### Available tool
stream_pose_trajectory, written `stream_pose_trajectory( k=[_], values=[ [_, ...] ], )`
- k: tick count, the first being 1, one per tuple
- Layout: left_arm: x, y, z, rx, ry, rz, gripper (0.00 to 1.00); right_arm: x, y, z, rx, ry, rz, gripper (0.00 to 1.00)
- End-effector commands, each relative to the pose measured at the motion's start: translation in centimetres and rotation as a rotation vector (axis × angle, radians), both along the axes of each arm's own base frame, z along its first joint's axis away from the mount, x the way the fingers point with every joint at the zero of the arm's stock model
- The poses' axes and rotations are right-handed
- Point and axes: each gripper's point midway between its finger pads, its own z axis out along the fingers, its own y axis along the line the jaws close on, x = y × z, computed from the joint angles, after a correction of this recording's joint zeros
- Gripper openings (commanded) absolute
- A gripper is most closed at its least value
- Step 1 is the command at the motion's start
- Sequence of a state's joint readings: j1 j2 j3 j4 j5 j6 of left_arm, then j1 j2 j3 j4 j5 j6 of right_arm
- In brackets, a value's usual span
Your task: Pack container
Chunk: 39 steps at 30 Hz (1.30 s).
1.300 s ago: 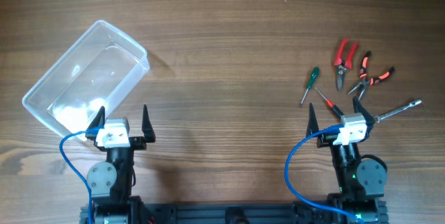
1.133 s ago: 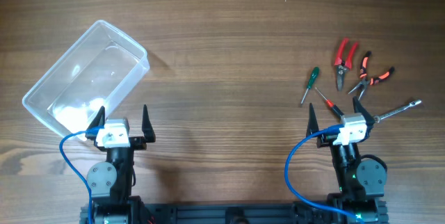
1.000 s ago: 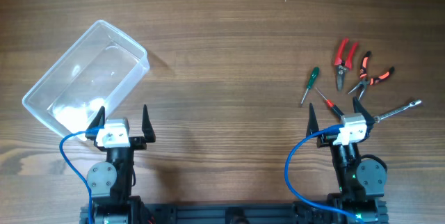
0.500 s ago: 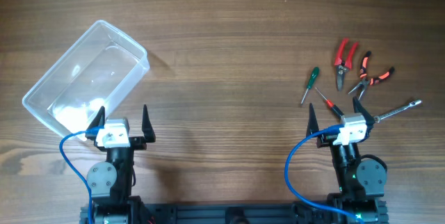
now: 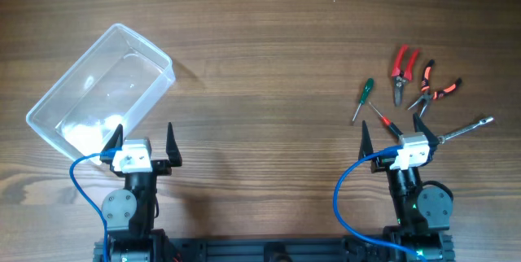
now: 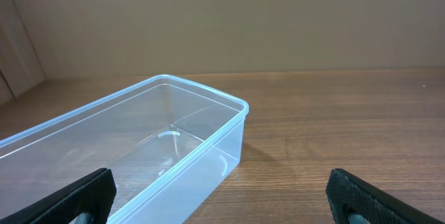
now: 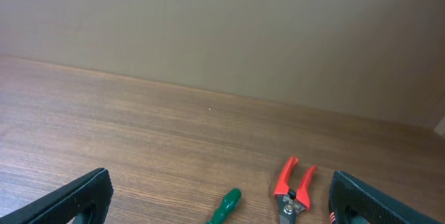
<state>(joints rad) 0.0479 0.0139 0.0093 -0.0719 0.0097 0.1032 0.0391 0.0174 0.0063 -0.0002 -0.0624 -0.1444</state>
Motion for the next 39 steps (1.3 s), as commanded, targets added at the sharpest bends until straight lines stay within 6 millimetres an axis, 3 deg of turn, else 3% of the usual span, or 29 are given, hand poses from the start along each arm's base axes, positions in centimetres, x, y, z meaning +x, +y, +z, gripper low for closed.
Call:
stream_pose_trajectory(
  k=[1, 3, 7, 10, 13, 16, 22, 24, 26, 29, 31, 33, 35, 38, 39],
  values=[
    [0.0, -0.3, -0.1, -0.008, 0.0, -0.018, 1.0, -0.1, -0.2, 0.4, -0.009, -0.016, -0.011, 1.0],
    [0.0, -0.3, -0.1, -0.007, 0.0, -0.018, 1.0, -0.2, 0.6, 0.7, 0.055, -0.021, 0.038, 1.0],
    [0.0, 0.0, 0.0, -0.011, -0.003, -0.001, 1.0, -0.2, 1.3, 0.1, 0.422, 0.054, 0.073, 1.0],
    [0.0, -0.4, 2.0, -0.177, -0.091, -0.016, 1.0, -0.4, 3.1, 0.8, 0.463, 0.071, 0.18, 1.0],
    [-0.1, -0.4, 3.3, -0.4, -0.093, -0.008, 1.0, -0.1, 3.2, 2.6, 0.452, 0.082, 0.184, 1.0],
    [0.3, -0.3, 4.8, -0.402, -0.038, 0.004, 1.0, 1.2, 3.4, 4.0, 0.455, 0.153, 0.18, 1.0],
    [4.5, 0.0, 7.8, -0.414, 0.278, 0.073, 1.0, 6.7, 5.9, 7.5, 0.354, 0.394, 0.281, 1.0],
    [6.0, 0.7, 8.7, -0.419, 0.429, 0.125, 1.0, 8.4, 6.1, 7.2, 0.311, 0.57, 0.274, 1.0],
    [6.3, 1.7, 9.3, -0.433, 0.543, 0.174, 1.0, 8.8, 6.1, 6.5, 0.267, 0.721, 0.269, 1.0],
    [4.7, 2.1, 10.4, -0.484, 0.748, 0.214, 1.0, 7.8, 4.7, 4.4, 0.246, 0.997, 0.164, 1.0],
    [3.1, 2.6, 11.5, -0.481, 0.816, 0.241, 1.0, 6.8, 5.2, 3.2, 0.274, 1.093, 0.177, 1.0],
    [2.6, 3.7, 12.6, -0.488, 0.799, 0.279, 1.0, 6.6, 5.3, 2.8, 0.246, 1.107, 0.196, 1.0],
    [2.2, 6.1, 12.5, -0.536, 0.783, 0.386, 1.0, 6.9, 4.9, 2.9, 0.219, 1.093, 0.184, 1.0],
    [2.2, 10.2, 10.3, -0.628, 0.823, 0.549, 1.0, 6.8, 4.0, 2.2, 0.2, 1.12, 0.131, 1.0],
    [2.3, 12.2, 8.5, -0.683, 0.863, 0.623, 1.0, 6.5, 3.8, 1.7, 0.194, 1.15, 0.117, 1.0]
  ],
)
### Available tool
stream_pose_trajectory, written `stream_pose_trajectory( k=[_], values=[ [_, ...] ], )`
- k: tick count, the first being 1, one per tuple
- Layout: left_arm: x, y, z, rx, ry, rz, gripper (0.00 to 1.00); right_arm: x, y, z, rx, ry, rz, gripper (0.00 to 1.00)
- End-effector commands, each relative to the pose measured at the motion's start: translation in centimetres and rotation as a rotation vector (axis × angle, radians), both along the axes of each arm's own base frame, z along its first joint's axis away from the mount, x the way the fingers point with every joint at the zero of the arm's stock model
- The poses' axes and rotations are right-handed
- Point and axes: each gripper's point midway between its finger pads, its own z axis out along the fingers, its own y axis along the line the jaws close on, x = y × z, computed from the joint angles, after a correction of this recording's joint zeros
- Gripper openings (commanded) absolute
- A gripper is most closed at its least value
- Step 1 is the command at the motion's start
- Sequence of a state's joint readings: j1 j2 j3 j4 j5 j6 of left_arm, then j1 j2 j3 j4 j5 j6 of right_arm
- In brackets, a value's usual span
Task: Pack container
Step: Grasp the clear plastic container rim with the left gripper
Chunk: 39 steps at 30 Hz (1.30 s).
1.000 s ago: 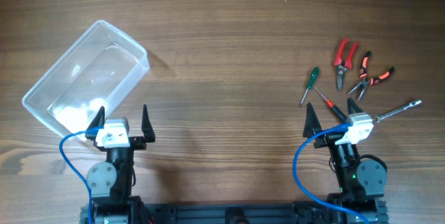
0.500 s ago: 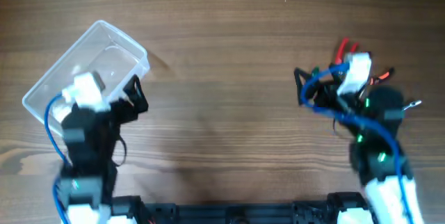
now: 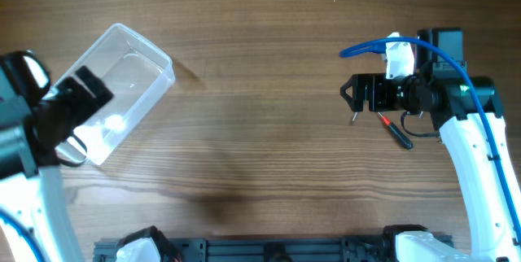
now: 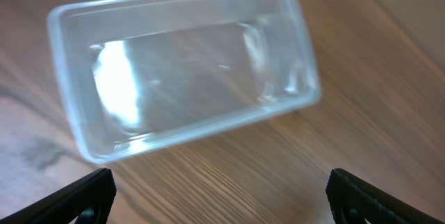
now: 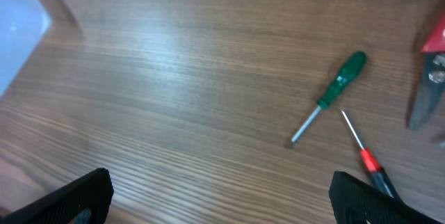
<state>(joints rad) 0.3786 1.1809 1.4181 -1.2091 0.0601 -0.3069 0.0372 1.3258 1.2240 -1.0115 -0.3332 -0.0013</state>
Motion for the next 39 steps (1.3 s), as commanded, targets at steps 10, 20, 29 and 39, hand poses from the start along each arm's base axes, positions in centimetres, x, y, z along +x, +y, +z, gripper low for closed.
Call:
stream_pose_trajectory(
  k=[10, 20, 29, 39],
  values=[
    [-1.7, 12.5, -13.9, -0.151, 0.448, 0.388, 1.0, -0.1, -1.4, -2.3, -0.087, 0.108, -0.018, 1.0],
    [-0.4, 13.6, -18.9, -0.19, 0.527, 0.381, 0.97, -0.1, -1.4, -2.4, -0.085, 0.11, -0.021, 1.0],
    [0.3, 14.2, -22.3, -0.212, 0.568, 0.377, 0.68, -0.2, -1.4, -2.4, -0.079, 0.12, -0.037, 1.0],
    [0.2, 14.1, -22.3, -0.215, 0.572, 0.376, 0.12, -0.2, -1.4, -2.4, -0.079, 0.122, -0.037, 0.99]
  ],
)
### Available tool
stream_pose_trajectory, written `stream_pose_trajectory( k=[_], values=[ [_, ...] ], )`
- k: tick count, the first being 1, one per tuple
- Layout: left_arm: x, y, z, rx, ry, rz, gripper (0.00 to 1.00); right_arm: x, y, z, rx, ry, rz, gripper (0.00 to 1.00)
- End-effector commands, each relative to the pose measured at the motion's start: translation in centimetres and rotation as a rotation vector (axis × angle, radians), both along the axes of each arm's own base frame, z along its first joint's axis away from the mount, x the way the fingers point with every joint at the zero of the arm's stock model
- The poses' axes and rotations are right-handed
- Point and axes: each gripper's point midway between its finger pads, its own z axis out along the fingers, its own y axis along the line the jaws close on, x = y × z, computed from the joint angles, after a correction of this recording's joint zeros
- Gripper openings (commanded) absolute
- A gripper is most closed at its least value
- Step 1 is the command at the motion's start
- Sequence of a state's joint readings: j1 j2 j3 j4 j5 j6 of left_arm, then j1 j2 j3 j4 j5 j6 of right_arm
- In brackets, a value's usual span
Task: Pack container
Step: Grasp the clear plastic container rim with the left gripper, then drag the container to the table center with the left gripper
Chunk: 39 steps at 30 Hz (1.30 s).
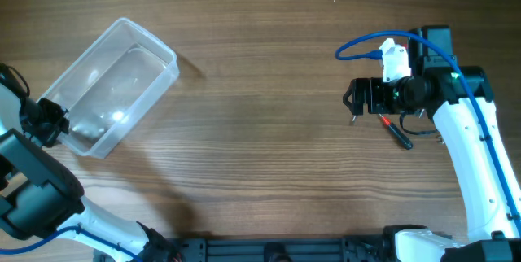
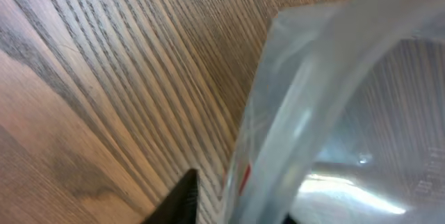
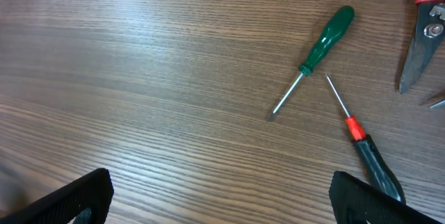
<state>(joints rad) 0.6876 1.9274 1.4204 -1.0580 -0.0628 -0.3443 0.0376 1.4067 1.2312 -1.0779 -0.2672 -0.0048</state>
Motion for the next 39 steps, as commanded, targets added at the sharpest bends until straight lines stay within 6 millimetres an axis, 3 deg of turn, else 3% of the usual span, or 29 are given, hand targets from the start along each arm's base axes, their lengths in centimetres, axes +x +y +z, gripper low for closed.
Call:
stream_pose_trajectory(
  k=[1, 3, 8, 12, 17, 20, 22, 26, 30, 34, 39],
  values=[
    [-0.1, 0.1, -0.1, -0.005, 0.003, 0.005, 0.08, 0.4, -0.3, 0.6, -0.012, -0.015, -0.015, 1.0],
    [-0.1, 0.1, -0.1, -0.005, 0.003, 0.005, 0.04, 0.4, -0.3, 0.6, -0.012, -0.014, -0.014, 0.99],
    [0.1, 0.0, -0.1, -0.01, -0.003, 0.005, 0.04, 0.4, -0.3, 0.6, -0.012, -0.016, -0.014, 0.99],
    [2.9, -2.0, 1.1, -0.098, -0.158, -0.091, 0.04, 0.5, -0.3, 0.6, -0.013, -0.019, -0.015, 0.99],
    [8.5, -7.5, 6.3, -0.086, -0.396, -0.425, 0.04, 1.0, -1.7, 0.6, -0.069, -0.026, -0.113, 1.0],
    [11.1, -12.7, 9.2, -0.03, -0.472, -0.691, 0.04, 1.6, -4.1, 2.0, -0.155, -0.086, -0.264, 1.0],
    [12.6, -17.9, 10.6, -0.01, -0.517, -0.905, 0.04, 2.2, -4.6, 4.0, -0.169, -0.156, -0.284, 1.0],
    [13.0, -25.4, 10.3, 0.001, -0.496, -1.224, 0.04, 2.5, -5.1, 6.4, -0.167, -0.226, -0.327, 1.0],
    [12.9, -29.7, 9.1, 0.036, -0.438, -1.35, 0.04, 2.3, -5.1, 6.7, -0.165, -0.231, -0.329, 1.0],
    [13.3, -30.7, 6.8, 0.003, -0.397, -1.368, 0.04, 2.1, -5.1, 6.6, -0.169, -0.224, -0.322, 1.0],
    [13.9, -28.7, 4.6, -0.017, -0.354, -1.268, 0.04, 1.7, -5.1, 6.3, -0.181, -0.207, -0.301, 1.0]
  ],
)
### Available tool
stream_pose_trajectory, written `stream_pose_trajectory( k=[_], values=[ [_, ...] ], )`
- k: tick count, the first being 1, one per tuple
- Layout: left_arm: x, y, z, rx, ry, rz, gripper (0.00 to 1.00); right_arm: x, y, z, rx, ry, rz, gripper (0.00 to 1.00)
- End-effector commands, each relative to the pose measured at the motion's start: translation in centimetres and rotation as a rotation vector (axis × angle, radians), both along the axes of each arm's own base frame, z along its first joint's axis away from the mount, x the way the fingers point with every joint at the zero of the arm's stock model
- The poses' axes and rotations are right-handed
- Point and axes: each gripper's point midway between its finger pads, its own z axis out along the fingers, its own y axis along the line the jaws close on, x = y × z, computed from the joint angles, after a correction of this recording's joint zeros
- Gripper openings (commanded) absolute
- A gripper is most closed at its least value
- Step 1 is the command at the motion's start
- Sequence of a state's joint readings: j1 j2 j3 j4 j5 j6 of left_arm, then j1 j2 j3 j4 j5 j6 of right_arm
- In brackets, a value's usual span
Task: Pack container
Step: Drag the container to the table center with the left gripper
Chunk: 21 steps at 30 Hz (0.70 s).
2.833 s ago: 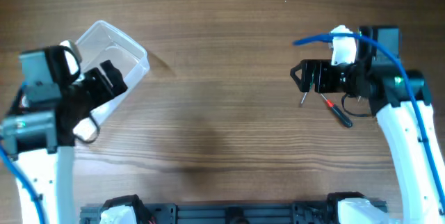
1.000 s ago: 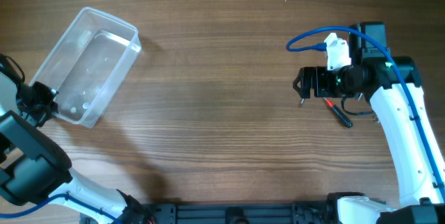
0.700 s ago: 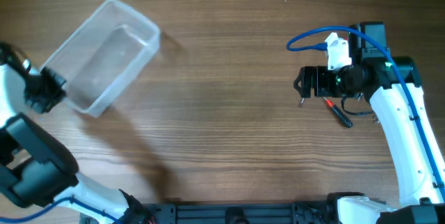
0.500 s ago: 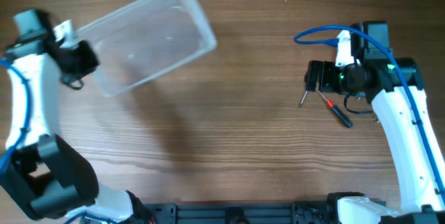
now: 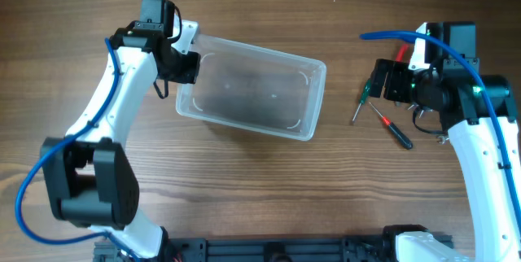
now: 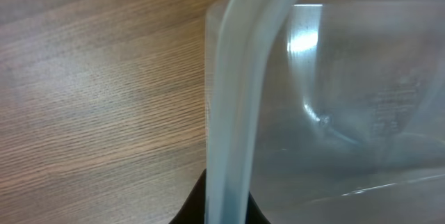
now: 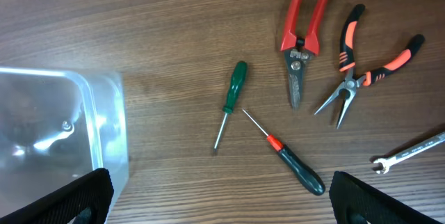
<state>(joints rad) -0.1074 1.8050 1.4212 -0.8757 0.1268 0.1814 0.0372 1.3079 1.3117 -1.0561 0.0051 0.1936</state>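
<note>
The clear plastic container (image 5: 252,87) lies empty in the middle of the table, its long side running left to right. My left gripper (image 5: 186,67) is shut on the rim (image 6: 233,78) of its left short wall, with a black fingertip either side of the plastic. To its right lie a green screwdriver (image 7: 233,92), a black-and-red screwdriver (image 7: 295,160), red cutters (image 7: 299,36), orange-black pliers (image 7: 361,71) and a wrench (image 7: 410,151). My right gripper (image 5: 378,83) hangs open above the screwdrivers and holds nothing. The container's right end (image 7: 62,123) shows in the right wrist view.
The wooden table (image 5: 260,197) carries nothing else. In the overhead view the right arm (image 5: 480,156) covers most of the tools. Only the green screwdriver (image 5: 361,101) and the black-and-red screwdriver (image 5: 394,129) show fully there.
The container was at the far left, lying diagonally, with my left gripper at its near-left rim. It now lies mid-table with the gripper shut on its left rim. My right gripper has shifted right.
Both arms rested open at the near edge, container diagonal at far left, tools at right. Then the left gripper was over the container and the right over the screwdrivers. Then the left was at the container's rim. Now the container sits mid-table beside the tools.
</note>
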Motion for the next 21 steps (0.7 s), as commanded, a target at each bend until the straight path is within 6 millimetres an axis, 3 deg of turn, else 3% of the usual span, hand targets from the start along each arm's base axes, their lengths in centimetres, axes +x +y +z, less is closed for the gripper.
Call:
stream_pose_trajectory(
  k=[1, 4, 7, 12, 21],
  values=[
    [0.8, 1.9, -1.1, -0.025, 0.02, 0.105, 0.04, 0.0, -0.5, 0.9, -0.025, -0.022, -0.007, 1.0],
    [1.1, 3.8, -2.3, -0.048, 0.059, 0.233, 0.04, -0.2, -0.5, 0.8, -0.026, -0.012, -0.005, 1.0],
    [0.5, 4.0, -3.7, -0.048, 0.114, 0.261, 0.04, -0.3, -0.4, 0.8, -0.023, -0.009, -0.004, 1.0],
    [-0.4, 3.1, -5.7, -0.039, 0.188, 0.241, 0.04, -0.4, -0.4, 0.7, -0.024, -0.001, -0.003, 1.0],
    [-0.5, -0.7, -5.8, -0.059, 0.18, 0.151, 0.07, -0.5, -0.5, 0.6, -0.024, 0.002, -0.003, 1.0]
  ],
)
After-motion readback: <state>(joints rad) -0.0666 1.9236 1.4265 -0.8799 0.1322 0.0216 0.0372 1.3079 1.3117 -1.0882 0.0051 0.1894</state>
